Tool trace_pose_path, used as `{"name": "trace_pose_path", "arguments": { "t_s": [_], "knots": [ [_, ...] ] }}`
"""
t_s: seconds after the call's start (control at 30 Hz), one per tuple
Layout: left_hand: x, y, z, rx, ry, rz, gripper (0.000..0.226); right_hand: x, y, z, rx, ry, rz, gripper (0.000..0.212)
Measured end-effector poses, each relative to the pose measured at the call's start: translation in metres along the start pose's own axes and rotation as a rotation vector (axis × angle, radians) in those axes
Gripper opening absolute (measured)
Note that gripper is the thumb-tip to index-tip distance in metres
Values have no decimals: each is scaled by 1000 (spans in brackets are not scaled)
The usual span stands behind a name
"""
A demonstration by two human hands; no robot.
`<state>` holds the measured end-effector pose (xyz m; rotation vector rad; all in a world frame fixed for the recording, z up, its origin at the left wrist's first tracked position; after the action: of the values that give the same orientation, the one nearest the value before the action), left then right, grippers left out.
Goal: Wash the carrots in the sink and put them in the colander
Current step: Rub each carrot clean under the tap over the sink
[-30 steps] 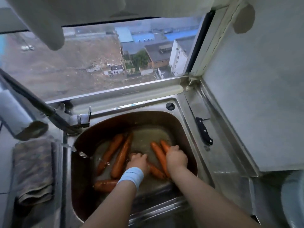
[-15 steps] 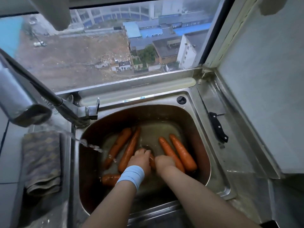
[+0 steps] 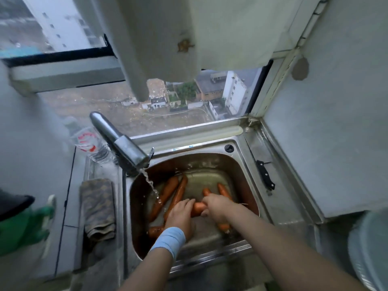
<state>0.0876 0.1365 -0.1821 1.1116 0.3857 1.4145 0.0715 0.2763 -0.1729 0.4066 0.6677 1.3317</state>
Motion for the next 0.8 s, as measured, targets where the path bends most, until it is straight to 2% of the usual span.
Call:
{"name": "trace_pose_path", "arguments": {
  "t_s": [0.1,0.17,0.23,0.33,0.4,0.5,0.6,0.73,0.8],
  "knots": [
    [-14,21,27,47,10,32,99,-24,24,31,76,88,30,49],
    [-25,39,43,96,9,20,101,-40,32,41,128,128,43,43],
    [-37,59,56,125,29,19,90,-58,40,50,148,154,39,38],
    [-58,87,67,100,69,14,75,-80,52,62,221,175,11,45],
    [-70,101,68,74,92,26,60,-94,65,70,341,163,-3,45],
    [-77,122,66,37,148,202,46,-108,80,75,551,93,-52,52],
    [-76,137,63,-23,189,434,43,-118,75,68,519,48,-175,64],
    [-74,154,60,-35,256,616,40,-133,69,63,421,59,-453,67],
    [-72,160,58,-51,287,674,45,-141,66,64,349,84,-410,71]
  ]
}}
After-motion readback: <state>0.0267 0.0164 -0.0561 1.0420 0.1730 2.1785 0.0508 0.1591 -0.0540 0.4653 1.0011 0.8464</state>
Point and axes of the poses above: each hand's wrist, its own z-axis away from the middle knuckle, its own y-axis out of the back of the hand, x = y × z, the point moved 5 cm from there along -z, towards the middle knuckle, and after that the axes turned 1 degree about z, right-handed, at the moved point
